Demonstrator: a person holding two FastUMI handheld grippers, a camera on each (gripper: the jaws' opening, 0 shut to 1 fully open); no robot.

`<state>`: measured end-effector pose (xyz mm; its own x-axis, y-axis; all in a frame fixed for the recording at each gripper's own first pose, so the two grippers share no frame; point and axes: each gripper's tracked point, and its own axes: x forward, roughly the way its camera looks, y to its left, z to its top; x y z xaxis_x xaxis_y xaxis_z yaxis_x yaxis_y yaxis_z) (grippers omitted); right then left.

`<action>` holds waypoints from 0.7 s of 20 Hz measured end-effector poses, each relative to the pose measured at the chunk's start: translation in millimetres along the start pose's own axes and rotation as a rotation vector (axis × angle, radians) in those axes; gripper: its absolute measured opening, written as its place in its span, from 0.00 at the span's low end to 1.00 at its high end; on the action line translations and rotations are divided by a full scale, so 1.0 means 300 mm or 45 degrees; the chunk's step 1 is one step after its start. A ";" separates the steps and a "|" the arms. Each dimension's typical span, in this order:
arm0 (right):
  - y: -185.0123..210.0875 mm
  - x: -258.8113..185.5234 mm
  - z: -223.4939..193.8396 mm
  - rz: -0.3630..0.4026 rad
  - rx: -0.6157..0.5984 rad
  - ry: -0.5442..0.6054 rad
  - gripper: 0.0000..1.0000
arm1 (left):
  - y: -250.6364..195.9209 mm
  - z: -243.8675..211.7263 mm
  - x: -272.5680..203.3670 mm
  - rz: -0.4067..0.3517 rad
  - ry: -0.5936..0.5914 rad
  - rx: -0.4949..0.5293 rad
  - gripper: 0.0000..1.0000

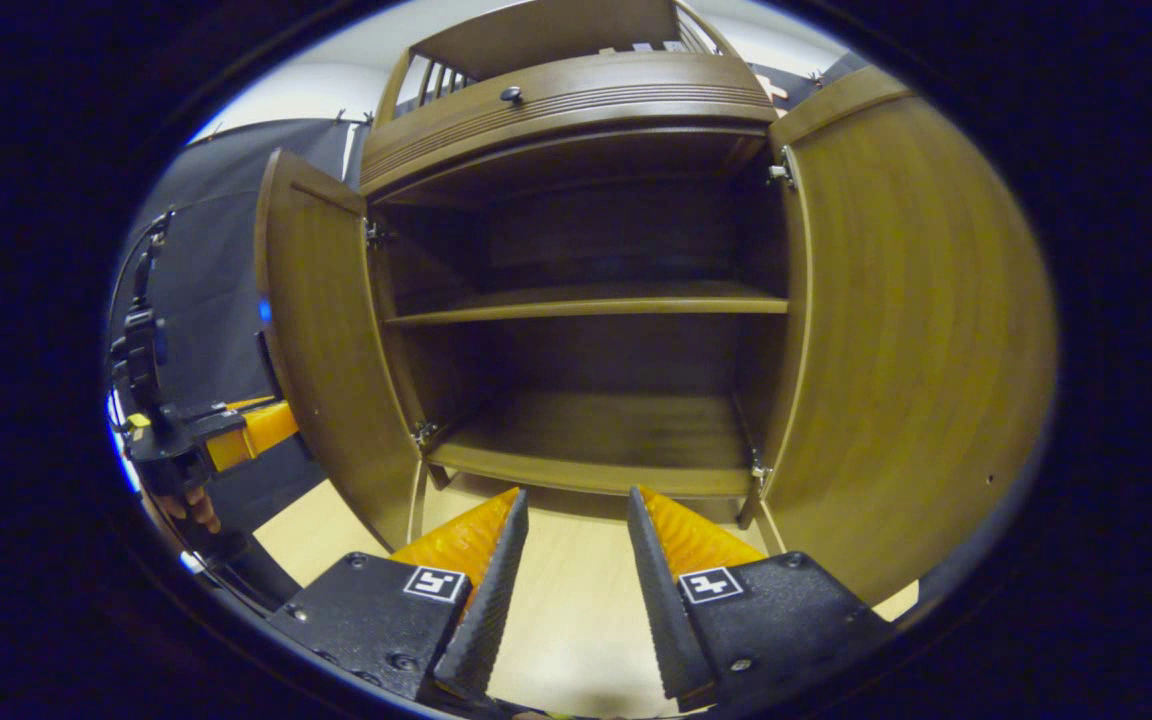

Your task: Open the right door of the double-door shoe cabinet with the right hand, and open the left door with the left hand.

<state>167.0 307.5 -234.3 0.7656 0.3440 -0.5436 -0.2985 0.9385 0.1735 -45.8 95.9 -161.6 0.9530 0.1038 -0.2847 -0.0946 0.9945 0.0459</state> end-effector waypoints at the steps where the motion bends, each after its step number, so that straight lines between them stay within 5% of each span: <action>1: 0.007 0.008 0.003 0.006 0.000 0.004 0.64 | 0.027 -0.001 -0.009 0.018 0.003 -0.010 0.23; 14: 0.098 0.041 0.020 0.039 -0.054 0.009 0.67 | 0.314 -0.042 -0.096 0.181 0.036 -0.185 0.22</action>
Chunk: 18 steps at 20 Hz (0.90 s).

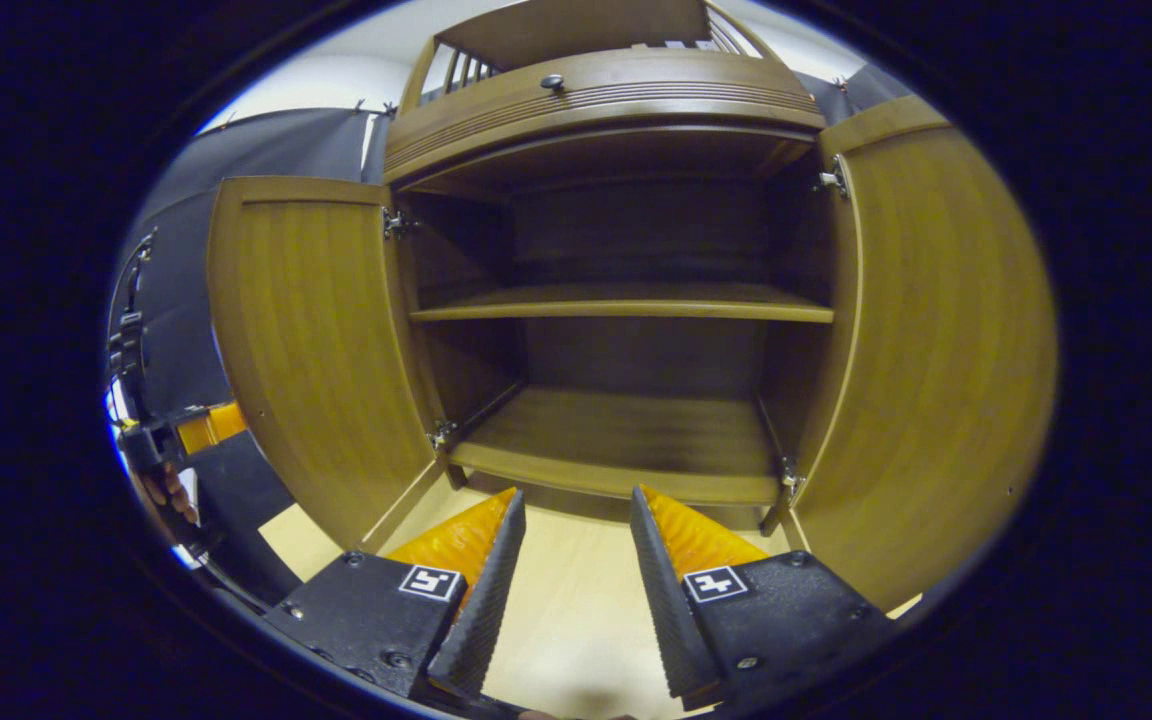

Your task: Open the right door of the double-door shoe cabinet with the right hand, and open the left door with the left hand.

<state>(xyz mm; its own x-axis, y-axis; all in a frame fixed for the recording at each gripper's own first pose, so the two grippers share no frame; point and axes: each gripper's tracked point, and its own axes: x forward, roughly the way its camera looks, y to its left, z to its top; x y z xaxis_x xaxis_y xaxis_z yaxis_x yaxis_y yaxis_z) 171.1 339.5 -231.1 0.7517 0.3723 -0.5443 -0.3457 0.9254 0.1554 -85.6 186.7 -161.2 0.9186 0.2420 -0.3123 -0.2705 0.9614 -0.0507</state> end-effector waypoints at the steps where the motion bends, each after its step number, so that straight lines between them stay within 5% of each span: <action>1: -0.001 0.002 0.003 -0.003 -0.008 -0.002 0.67 | 0.020 0.000 -0.003 0.010 0.002 0.000 0.22; 3: 0.004 -0.001 0.013 -0.011 -0.025 -0.009 0.71 | 0.071 0.004 -0.016 0.054 -0.002 0.018 0.22; 4: 0.004 -0.003 0.018 -0.018 -0.032 -0.015 0.67 | 0.101 0.008 -0.024 0.083 -0.004 0.026 0.07; 5: 0.002 -0.005 0.027 -0.024 -0.037 -0.021 0.70 | 0.129 0.011 -0.029 0.110 -0.005 0.024 0.22; 9: -0.024 0.001 0.080 -0.064 -0.050 -0.062 0.75 | 0.190 0.048 -0.088 0.192 -0.035 0.000 0.22; 14: -0.038 -0.026 0.149 -0.109 -0.080 -0.131 0.95 | 0.130 0.125 -0.148 0.157 -0.107 0.053 0.22; 18: -0.060 -0.055 0.203 -0.142 -0.080 -0.183 0.94 | -0.016 0.209 -0.136 0.072 -0.174 0.041 0.22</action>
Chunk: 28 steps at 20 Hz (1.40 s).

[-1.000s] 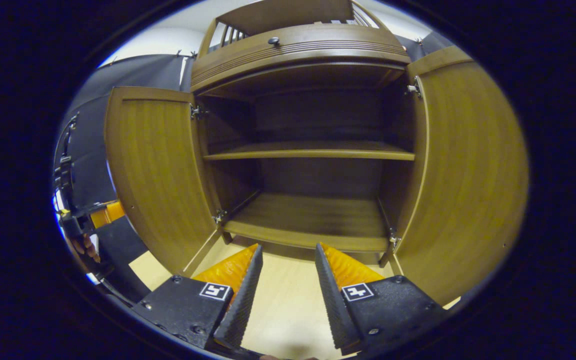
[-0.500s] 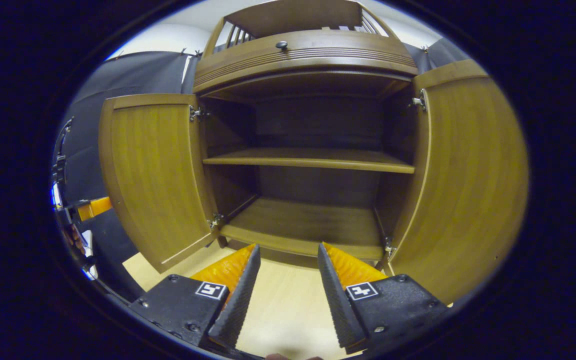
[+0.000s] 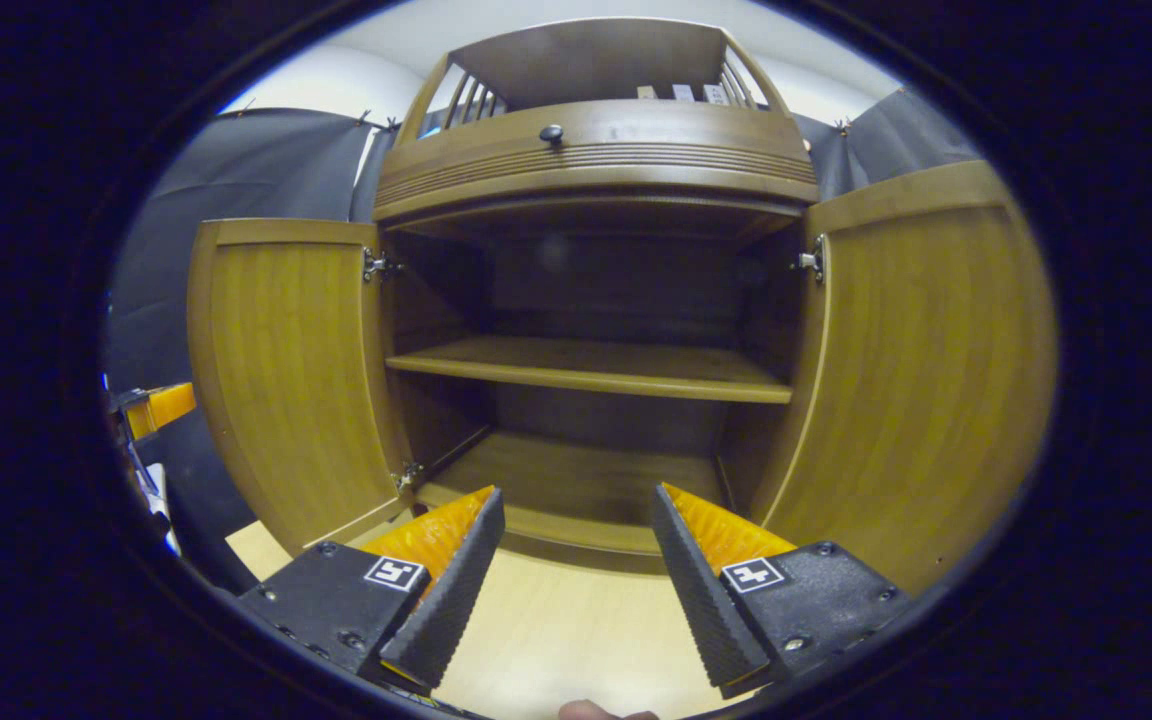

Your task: Open the right door of the double-door shoe cabinet with the right hand, and open the left door with the left hand.

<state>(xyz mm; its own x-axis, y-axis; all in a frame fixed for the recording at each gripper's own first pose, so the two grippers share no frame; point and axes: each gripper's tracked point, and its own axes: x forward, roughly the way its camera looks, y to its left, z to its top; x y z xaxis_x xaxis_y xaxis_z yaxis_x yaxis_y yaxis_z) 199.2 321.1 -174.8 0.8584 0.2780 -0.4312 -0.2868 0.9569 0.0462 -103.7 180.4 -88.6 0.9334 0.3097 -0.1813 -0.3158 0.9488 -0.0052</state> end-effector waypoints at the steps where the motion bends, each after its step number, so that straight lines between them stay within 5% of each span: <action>1: -0.005 -0.009 0.010 -0.008 -0.007 -0.009 0.94 | -0.039 0.018 0.008 -0.025 -0.011 0.008 0.22; 2: -0.007 -0.021 0.019 -0.016 -0.010 -0.018 0.94 | -0.074 0.032 0.011 -0.055 -0.018 0.012 0.22; 4: -0.022 -0.047 0.044 -0.030 -0.009 -0.039 0.94 | -0.154 0.044 0.023 -0.117 -0.019 0.014 0.41; 7: -0.055 -0.079 0.083 -0.063 -0.011 -0.068 0.94 | -0.249 0.032 0.039 -0.172 0.018 0.052 0.43; 12: -0.143 -0.134 0.173 -0.165 -0.022 -0.133 0.94 | -0.439 0.060 0.047 -0.329 0.012 0.058 0.69; 16: -0.166 -0.176 0.262 -0.216 -0.029 -0.202 0.93 | -0.551 0.095 0.047 -0.423 0.006 0.053 0.63; 18: -0.192 -0.199 0.300 -0.236 -0.028 -0.225 0.96 | -0.593 0.129 0.054 -0.452 -0.018 0.060 0.87; 20: -0.225 -0.216 0.328 -0.263 -0.022 -0.256 0.93 | -0.633 0.162 0.060 -0.465 -0.052 0.073 0.81; 21: -0.243 -0.223 0.337 -0.280 -0.026 -0.267 0.93 | -0.654 0.179 0.058 -0.476 -0.067 0.071 0.92; 23: -0.268 -0.241 0.340 -0.304 -0.024 -0.277 0.96 | -0.702 0.200 0.052 -0.503 -0.089 0.053 0.79; 24: -0.282 -0.249 0.343 -0.314 -0.025 -0.280 0.93 | -0.719 0.207 0.050 -0.513 -0.096 0.047 0.90; 25: -0.293 -0.253 0.348 -0.319 -0.028 -0.286 0.93 | -0.730 0.208 0.051 -0.510 -0.100 0.046 0.84; 26: -0.300 -0.254 0.352 -0.321 -0.029 -0.293 0.93 | -0.735 0.213 0.054 -0.496 -0.104 0.044 1.00; 28: -0.309 -0.250 0.351 -0.320 -0.025 -0.301 0.96 | -0.755 0.205 0.059 -0.483 -0.094 0.039 0.95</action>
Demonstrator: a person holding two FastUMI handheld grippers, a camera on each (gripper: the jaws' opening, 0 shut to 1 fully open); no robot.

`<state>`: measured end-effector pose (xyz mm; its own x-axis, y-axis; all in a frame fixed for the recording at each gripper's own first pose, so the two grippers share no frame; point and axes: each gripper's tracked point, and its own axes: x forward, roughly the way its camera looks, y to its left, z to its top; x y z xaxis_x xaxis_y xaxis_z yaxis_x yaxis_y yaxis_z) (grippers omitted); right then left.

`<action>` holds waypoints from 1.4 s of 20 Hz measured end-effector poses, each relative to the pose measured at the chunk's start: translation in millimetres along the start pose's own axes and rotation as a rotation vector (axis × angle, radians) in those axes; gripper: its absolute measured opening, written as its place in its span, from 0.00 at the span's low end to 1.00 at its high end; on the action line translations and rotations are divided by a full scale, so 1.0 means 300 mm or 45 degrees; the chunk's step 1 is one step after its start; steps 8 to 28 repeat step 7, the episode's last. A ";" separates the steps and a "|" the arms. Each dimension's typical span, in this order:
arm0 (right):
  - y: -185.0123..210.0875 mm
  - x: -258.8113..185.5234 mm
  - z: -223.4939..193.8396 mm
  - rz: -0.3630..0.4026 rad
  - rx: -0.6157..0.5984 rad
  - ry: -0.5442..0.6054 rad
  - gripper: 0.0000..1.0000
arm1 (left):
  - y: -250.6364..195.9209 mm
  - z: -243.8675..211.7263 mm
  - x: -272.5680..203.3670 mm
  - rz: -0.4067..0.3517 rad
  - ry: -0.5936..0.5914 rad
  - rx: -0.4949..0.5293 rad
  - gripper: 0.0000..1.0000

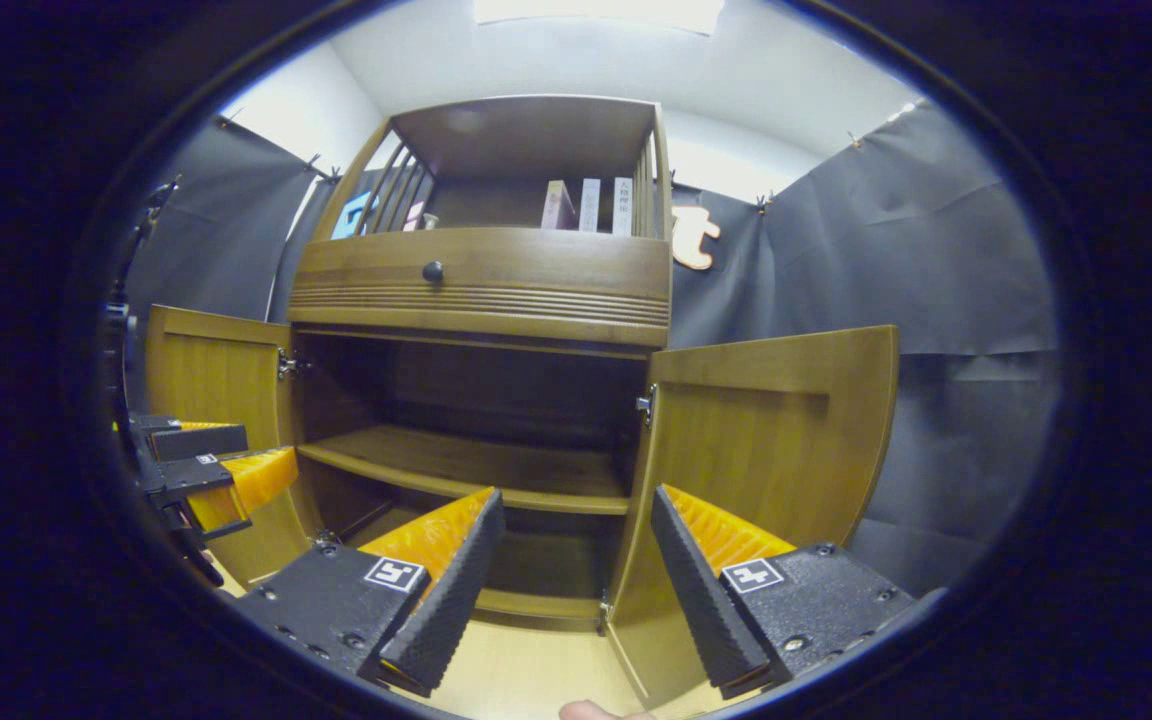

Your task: Open the right door of the double-door shoe cabinet with the right hand, and open the left door with the left hand.

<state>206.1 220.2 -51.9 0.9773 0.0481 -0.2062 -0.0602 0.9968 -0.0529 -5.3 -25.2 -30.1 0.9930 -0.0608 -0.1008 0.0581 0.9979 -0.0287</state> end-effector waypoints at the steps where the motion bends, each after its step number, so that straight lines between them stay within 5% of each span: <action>1: -0.004 0.004 -0.009 0.001 0.002 0.003 0.96 | -0.017 -0.005 0.006 -0.006 0.009 -0.001 1.00; 28: -0.011 0.022 -0.014 0.002 0.020 -0.005 0.94 | -0.043 0.033 0.024 -0.032 -0.032 0.050 1.00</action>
